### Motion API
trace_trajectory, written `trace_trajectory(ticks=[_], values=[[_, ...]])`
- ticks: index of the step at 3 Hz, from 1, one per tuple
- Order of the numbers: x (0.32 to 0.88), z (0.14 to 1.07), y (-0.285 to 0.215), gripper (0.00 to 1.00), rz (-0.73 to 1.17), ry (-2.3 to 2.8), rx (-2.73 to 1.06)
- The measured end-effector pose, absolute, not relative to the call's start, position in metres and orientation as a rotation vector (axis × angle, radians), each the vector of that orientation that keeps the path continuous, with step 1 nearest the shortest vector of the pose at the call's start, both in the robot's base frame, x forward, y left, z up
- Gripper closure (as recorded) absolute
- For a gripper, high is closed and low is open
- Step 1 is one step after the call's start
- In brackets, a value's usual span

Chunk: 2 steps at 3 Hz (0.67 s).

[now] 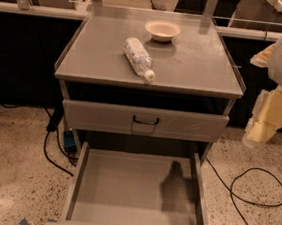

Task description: Place blue plastic bottle into middle drawer

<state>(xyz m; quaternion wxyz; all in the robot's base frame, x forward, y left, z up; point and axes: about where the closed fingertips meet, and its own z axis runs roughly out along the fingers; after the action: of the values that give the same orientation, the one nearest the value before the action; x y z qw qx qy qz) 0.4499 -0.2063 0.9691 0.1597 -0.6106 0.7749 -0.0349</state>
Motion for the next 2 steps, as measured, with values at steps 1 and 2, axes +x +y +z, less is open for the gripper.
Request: trace_trajectory(ticks=[1, 2], values=[[0.482, 0.956, -0.183, 0.00, -0.114, 2.155, -1.822], [0.520, 0.947, -0.160, 0.00, -0.147, 2.103, -1.879]])
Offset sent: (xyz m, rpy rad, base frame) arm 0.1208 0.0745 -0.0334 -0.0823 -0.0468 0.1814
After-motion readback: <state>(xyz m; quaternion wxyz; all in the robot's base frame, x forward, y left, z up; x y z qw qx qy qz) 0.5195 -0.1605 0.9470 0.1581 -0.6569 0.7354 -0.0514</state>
